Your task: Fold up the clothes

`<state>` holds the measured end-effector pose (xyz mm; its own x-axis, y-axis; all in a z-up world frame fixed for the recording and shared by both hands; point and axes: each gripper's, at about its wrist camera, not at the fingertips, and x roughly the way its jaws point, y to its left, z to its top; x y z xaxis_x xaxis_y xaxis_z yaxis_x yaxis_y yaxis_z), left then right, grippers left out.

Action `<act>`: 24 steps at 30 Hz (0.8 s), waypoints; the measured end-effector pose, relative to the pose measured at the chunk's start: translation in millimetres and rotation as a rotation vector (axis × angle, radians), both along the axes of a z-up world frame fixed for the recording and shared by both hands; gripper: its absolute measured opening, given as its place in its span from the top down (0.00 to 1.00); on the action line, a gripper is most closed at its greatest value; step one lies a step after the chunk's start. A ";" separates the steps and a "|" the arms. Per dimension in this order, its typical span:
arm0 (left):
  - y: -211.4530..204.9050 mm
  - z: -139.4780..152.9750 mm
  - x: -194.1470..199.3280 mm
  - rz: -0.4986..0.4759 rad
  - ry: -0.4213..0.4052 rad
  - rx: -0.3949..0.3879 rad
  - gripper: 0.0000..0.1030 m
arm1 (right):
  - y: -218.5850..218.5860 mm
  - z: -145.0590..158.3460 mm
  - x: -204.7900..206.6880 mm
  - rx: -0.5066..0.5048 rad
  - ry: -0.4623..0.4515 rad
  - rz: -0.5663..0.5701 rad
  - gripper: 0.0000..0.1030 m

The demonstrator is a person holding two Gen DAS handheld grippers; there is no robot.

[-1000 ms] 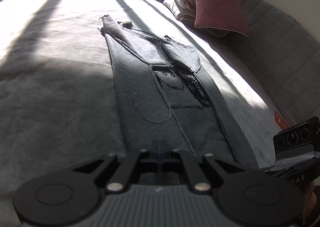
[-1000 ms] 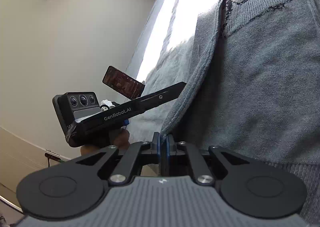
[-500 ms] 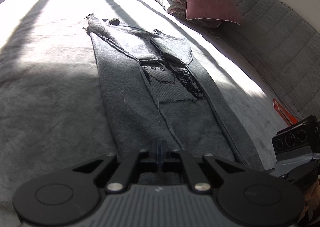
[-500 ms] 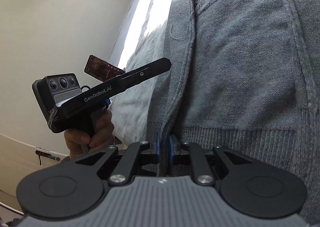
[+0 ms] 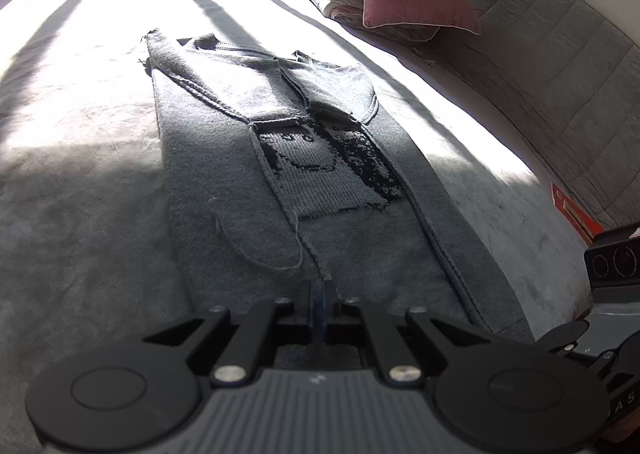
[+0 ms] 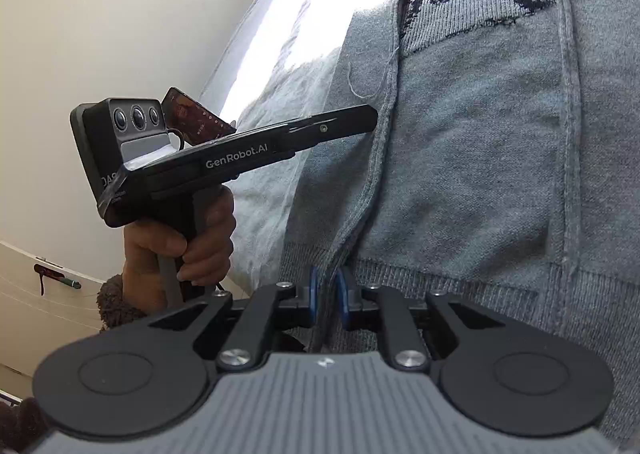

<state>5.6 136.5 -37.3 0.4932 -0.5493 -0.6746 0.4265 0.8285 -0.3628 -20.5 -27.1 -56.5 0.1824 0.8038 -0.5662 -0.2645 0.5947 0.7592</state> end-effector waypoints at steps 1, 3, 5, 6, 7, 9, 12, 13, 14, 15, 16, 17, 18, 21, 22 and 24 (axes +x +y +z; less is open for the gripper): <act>-0.2 1.6 1.9 0.009 -0.010 0.004 0.98 | -6.3 4.6 3.0 -0.015 -0.014 -0.013 0.68; -1.5 3.2 7.8 0.038 -0.020 0.012 0.98 | -29.5 13.4 7.5 -0.044 -0.044 -0.034 0.60; -3.2 3.6 14.6 0.068 -0.026 0.013 0.98 | -60.1 21.7 11.4 -0.071 -0.075 -0.053 0.60; -4.6 3.8 17.8 0.082 -0.033 0.012 0.98 | -72.1 25.0 17.1 -0.080 -0.085 -0.066 0.60; -5.9 4.1 21.0 0.097 -0.040 0.011 0.98 | -78.2 29.4 24.9 -0.089 -0.098 -0.078 0.60; -9.8 5.7 28.7 0.125 -0.059 0.019 0.98 | -85.1 35.8 41.9 -0.109 -0.126 -0.103 0.60; -13.0 8.4 43.2 0.177 -0.083 0.019 0.98 | -89.1 39.8 69.8 -0.149 -0.170 -0.144 0.60; -12.6 8.7 47.8 0.198 -0.086 0.013 0.98 | -89.1 40.1 79.7 -0.161 -0.182 -0.156 0.60; -11.0 8.5 51.7 0.223 -0.084 0.002 0.98 | -89.1 40.3 89.5 -0.174 -0.194 -0.168 0.60; -9.0 8.2 56.3 0.243 -0.075 -0.010 0.98 | -89.1 40.4 99.7 -0.186 -0.205 -0.181 0.60; -7.3 8.5 62.2 0.260 -0.065 -0.015 0.98 | -89.1 39.0 111.8 -0.197 -0.209 -0.191 0.60; -5.9 9.4 70.7 0.278 -0.053 -0.009 0.98 | -89.4 37.8 123.8 -0.207 -0.213 -0.200 0.60; -4.5 10.5 79.9 0.296 -0.041 0.000 0.98 | -90.8 37.0 134.7 -0.218 -0.219 -0.206 0.60; 3.2 9.0 109.3 0.336 -0.038 0.014 0.98 | -94.5 35.1 170.0 -0.251 -0.251 -0.251 0.60; 6.5 7.3 119.5 0.346 -0.045 0.016 0.98 | -96.1 34.4 181.6 -0.247 -0.260 -0.265 0.60; 13.2 4.0 139.8 0.365 -0.059 0.019 0.98 | -97.0 33.3 204.2 -0.243 -0.279 -0.293 0.60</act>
